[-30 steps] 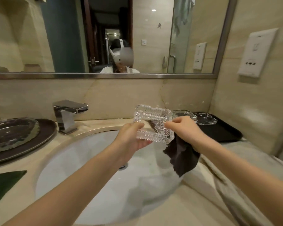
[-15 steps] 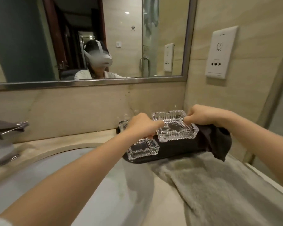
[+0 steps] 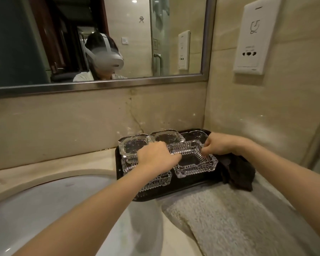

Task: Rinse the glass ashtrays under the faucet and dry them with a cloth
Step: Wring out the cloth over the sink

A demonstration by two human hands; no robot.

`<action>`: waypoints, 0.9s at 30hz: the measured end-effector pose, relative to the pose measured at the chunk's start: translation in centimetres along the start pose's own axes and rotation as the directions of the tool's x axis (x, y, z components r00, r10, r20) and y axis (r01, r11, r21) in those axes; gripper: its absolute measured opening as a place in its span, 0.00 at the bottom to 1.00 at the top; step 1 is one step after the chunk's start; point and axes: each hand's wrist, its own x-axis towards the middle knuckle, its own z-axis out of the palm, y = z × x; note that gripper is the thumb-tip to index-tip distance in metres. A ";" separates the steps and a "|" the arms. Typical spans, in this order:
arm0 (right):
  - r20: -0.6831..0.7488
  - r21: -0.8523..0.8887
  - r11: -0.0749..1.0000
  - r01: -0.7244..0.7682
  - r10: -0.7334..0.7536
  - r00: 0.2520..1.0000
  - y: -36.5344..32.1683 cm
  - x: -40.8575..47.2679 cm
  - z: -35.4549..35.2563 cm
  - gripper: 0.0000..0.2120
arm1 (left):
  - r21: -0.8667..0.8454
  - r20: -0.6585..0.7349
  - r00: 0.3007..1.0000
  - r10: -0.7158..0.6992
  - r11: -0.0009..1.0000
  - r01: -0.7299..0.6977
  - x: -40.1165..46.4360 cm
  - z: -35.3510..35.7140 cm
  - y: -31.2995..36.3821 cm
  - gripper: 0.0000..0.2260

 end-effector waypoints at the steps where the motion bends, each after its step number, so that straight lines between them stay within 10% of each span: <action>1: -0.001 0.009 1.000 0.004 -0.004 1.000 0.1 0.2 0.2 0.14 | 0.013 -0.006 1.000 0.005 1.000 -0.005 0.0 0.2 -0.2 0.15; 14: -0.095 0.244 0.965 0.101 -0.080 0.992 1.9 0.5 1.3 0.16 | 0.008 0.002 1.000 -0.017 1.000 0.017 -0.3 0.7 -1.0 0.14; 18: -0.267 0.420 0.878 0.228 -0.121 0.956 2.3 -1.6 -0.5 0.09 | -0.227 -0.101 0.995 0.017 0.973 -0.040 -0.9 0.3 -1.1 0.12; 23: -0.434 0.695 0.564 0.446 -0.166 0.886 -1.4 -5.7 -2.0 0.03 | -0.787 0.035 0.975 0.218 0.608 -0.107 -3.1 -2.3 0.0 0.14; 27: -0.420 0.835 0.269 0.480 -0.252 0.872 -5.9 -9.3 -1.9 0.06 | -0.911 0.104 0.925 0.366 0.408 -0.059 -6.1 -4.2 0.0 0.31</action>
